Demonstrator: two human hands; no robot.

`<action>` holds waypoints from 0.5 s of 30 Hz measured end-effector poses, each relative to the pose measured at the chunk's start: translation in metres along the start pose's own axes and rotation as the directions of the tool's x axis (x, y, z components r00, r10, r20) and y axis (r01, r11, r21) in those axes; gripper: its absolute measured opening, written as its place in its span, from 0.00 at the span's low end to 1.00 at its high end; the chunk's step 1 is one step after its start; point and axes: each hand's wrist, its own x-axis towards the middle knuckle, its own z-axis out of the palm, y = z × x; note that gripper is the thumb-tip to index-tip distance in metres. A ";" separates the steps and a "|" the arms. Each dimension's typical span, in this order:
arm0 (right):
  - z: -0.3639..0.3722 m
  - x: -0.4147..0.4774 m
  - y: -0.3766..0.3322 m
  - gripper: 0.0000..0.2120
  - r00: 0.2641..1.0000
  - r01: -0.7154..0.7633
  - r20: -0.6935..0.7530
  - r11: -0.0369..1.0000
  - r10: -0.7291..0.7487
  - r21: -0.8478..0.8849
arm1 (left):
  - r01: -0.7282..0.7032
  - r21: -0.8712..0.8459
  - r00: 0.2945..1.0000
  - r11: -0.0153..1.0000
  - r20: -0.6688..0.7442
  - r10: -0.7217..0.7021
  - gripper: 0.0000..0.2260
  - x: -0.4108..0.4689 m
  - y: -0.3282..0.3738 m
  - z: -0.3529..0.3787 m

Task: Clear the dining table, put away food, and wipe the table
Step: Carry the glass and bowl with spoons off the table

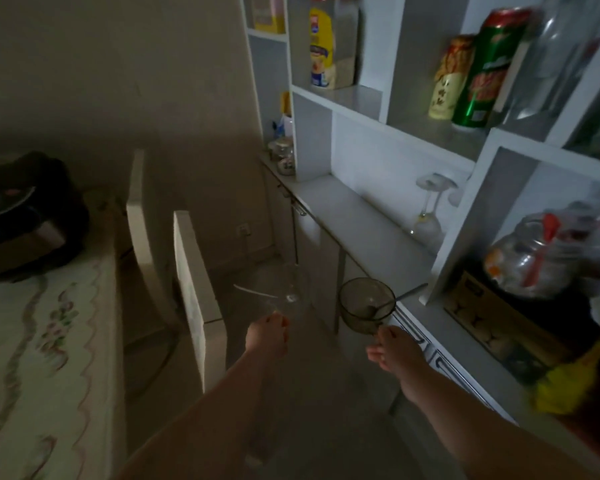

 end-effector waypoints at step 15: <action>0.022 0.102 -0.055 0.14 0.999 -0.020 -0.042 0.990 0.027 0.143 | 0.045 -0.095 0.999 0.994 0.002 -0.045 0.15 0.087 0.062 0.050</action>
